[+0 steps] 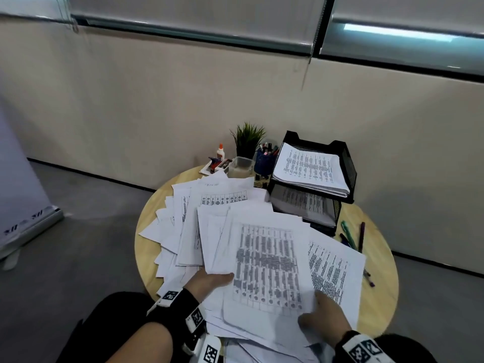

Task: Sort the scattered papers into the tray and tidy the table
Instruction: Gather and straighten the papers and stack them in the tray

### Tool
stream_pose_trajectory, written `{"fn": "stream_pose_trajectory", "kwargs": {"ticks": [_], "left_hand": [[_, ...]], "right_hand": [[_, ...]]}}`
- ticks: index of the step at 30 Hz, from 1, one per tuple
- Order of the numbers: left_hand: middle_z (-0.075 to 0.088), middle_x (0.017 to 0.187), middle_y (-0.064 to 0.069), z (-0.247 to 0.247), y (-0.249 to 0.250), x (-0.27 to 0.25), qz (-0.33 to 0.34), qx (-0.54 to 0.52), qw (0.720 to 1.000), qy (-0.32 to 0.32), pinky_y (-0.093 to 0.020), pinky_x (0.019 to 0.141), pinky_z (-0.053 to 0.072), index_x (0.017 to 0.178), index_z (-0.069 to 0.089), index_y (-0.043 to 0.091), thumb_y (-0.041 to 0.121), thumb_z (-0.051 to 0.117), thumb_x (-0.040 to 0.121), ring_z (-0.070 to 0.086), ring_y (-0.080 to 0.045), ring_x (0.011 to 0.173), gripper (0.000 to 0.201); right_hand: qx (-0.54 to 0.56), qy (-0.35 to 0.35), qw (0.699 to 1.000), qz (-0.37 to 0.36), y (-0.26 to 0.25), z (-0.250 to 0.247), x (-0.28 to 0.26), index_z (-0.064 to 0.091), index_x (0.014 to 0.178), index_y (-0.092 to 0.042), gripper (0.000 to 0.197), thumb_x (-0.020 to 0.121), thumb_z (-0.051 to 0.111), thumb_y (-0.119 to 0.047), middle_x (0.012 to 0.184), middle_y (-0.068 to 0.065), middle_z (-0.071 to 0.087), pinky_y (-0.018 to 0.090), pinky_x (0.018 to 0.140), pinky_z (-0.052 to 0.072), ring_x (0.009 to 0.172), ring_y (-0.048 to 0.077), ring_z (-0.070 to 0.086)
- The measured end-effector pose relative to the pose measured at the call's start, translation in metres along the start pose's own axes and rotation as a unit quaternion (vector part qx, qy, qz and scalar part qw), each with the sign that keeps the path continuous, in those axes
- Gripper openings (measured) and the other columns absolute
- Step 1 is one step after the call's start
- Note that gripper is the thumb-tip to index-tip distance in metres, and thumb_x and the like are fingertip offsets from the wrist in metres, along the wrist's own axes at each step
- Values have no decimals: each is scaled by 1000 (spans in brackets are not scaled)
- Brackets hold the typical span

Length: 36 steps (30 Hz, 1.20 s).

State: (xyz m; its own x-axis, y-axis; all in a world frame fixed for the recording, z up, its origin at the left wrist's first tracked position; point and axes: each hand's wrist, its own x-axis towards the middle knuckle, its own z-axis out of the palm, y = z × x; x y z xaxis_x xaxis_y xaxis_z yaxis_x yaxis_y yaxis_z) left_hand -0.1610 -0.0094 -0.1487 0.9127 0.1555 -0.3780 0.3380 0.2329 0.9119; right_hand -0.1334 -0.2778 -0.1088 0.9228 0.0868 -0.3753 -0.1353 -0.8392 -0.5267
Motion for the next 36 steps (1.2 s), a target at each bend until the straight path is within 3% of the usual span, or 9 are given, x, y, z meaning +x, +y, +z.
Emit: {"fn": "stream_pose_trajectory", "kwargs": {"ticks": [4,8,13,16,19,22,28,33,36], "left_hand": [[65,86,8,-1,0,-1,-15,62,998,-7,-6,61,46,120,58,-2,3,69,82,60,-1,77,40],[71,69,10,0,2,-5,-2,63,998,-6,-10,56,50,107,60,1,-15,60,81,66,-3,64,30],[72,78,8,4,11,-16,20,37,998,-37,-14,65,52,99,63,8,1,74,67,63,-12,82,35],[71,100,1,4,15,-23,17,41,997,-70,-18,78,52,115,60,6,16,75,58,64,-13,95,60],[67,115,-6,6,18,-31,20,41,992,-114,-18,81,52,115,59,12,24,81,51,64,-14,104,68],[69,114,-8,8,22,-37,26,42,988,-146,-23,85,52,113,60,11,17,80,52,64,-20,110,64],[69,110,-20,16,49,-50,70,48,988,-132,-42,90,53,113,61,1,0,76,56,65,-35,104,59],[70,104,-18,23,97,-42,101,2,992,-79,-44,91,52,113,59,-6,-2,79,63,67,-33,98,54],[69,108,-14,38,129,-42,131,-15,990,-50,-41,104,40,98,68,-1,18,87,61,64,-27,105,46]], "right_hand": [[6,2,998,-60,-3,7,-8,58,88,-17,15,77,62,-27,82,-5,63,12,53,38,70,5,55],[64,52,995,-59,3,4,-7,44,68,-13,29,79,68,-26,64,0,44,30,57,31,58,16,41],[219,63,973,-36,8,-4,-5,61,87,-4,19,82,73,-18,83,12,67,25,61,42,74,21,59],[413,-3,911,6,5,-10,-8,65,104,1,21,84,68,-7,94,16,74,34,71,54,82,32,71],[558,-107,821,53,0,-25,-20,68,100,6,18,86,61,-3,100,27,70,54,90,49,83,42,70],[596,-177,783,25,-1,-39,-28,66,108,3,26,83,59,1,109,28,67,56,84,52,89,45,68],[569,-102,810,-94,1,-50,-27,59,119,8,49,70,67,7,110,26,67,49,83,56,98,42,66],[532,-39,827,-180,-12,-73,-27,73,90,7,79,26,97,-32,98,22,72,33,77,59,89,30,71],[510,-9,833,-217,-28,-92,-28,70,92,11,36,65,83,-8,89,18,74,26,64,57,75,24,72]]}}
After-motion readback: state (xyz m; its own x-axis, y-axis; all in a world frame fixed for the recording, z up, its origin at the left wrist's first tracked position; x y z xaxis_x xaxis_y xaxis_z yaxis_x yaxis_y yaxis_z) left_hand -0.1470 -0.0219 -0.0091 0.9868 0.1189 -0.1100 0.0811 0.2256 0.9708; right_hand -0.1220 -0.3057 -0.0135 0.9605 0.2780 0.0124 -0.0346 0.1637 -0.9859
